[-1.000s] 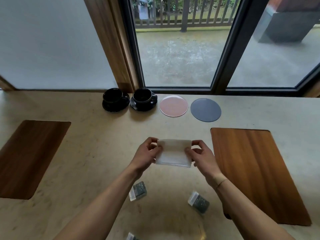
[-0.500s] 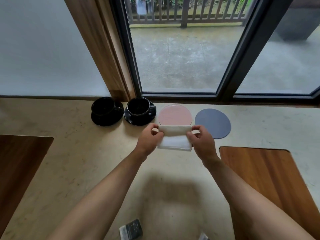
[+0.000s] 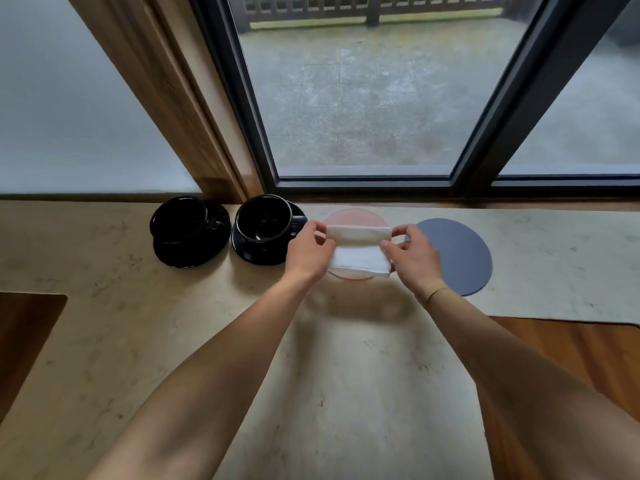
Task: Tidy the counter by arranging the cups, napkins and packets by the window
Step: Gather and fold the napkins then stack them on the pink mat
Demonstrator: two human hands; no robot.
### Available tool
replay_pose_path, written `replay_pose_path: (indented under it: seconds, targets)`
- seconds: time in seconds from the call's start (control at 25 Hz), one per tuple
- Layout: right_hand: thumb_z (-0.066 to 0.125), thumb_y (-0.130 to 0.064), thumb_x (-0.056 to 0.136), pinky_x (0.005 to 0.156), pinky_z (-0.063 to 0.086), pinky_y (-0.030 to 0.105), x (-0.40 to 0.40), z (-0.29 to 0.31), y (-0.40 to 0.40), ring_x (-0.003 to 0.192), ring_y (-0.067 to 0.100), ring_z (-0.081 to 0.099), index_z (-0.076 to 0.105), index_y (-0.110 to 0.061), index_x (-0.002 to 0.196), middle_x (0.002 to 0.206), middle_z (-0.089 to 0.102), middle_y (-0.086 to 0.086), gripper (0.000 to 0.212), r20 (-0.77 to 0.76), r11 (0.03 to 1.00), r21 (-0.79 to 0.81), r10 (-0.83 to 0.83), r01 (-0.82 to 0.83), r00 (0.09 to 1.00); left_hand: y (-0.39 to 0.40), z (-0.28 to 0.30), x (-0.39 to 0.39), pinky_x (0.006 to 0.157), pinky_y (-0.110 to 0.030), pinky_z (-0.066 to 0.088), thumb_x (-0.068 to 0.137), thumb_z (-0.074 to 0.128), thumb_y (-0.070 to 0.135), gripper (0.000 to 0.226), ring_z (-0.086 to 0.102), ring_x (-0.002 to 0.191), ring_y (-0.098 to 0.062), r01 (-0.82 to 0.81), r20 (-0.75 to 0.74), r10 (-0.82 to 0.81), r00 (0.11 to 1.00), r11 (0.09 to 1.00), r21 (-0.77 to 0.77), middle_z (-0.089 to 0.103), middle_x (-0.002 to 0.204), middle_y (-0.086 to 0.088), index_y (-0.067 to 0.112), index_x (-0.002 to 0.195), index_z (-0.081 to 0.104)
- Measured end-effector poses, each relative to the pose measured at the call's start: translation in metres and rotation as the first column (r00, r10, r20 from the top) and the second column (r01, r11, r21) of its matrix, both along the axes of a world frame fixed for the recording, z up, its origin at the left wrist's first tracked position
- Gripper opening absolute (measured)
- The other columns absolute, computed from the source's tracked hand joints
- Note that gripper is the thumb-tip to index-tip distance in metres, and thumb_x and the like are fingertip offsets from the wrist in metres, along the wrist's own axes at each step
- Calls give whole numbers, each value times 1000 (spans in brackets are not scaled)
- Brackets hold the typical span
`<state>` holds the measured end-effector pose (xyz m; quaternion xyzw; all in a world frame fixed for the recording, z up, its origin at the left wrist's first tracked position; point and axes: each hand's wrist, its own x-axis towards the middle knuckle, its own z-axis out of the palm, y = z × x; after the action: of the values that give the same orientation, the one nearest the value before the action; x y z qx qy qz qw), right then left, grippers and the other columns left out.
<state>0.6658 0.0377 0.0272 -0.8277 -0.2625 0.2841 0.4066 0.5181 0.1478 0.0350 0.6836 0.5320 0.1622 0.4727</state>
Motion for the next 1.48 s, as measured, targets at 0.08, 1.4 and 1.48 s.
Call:
replay_pose_path:
  seconds: [0.08, 1.4, 1.48]
  targets:
    - [60, -35, 88, 81, 55, 41, 9, -6, 12, 79, 22, 68, 57, -30, 102, 80, 70, -2, 15, 43, 999, -32, 22, -20, 999, 10, -5, 9, 83, -38, 53, 85, 56, 20, 21, 62, 90, -18, 22, -37, -21, 999, 999, 44, 64, 94, 2, 23, 107, 55]
    - [58, -42, 90, 75, 49, 37, 9, -34, 34, 92, 28, 58, 60, -16, 124, 110, 62, 10, 43, 435, 955, -293, 169, -39, 884, 8, -35, 9, 71, -41, 51, 94, 53, 28, 37, 56, 102, -25, 346, -447, -124, 886, 820, 457, 49, 122, -5, 20, 130, 49]
    - [58, -43, 90, 77, 49, 37, 4, -29, 27, 95, 27, 58, 56, -18, 129, 115, 60, 8, 46, 431, 963, -267, 160, -44, 888, 4, -32, 1, 70, -39, 50, 94, 53, 29, 36, 56, 102, -24, 352, -444, -132, 886, 814, 462, 50, 121, -4, 20, 128, 50]
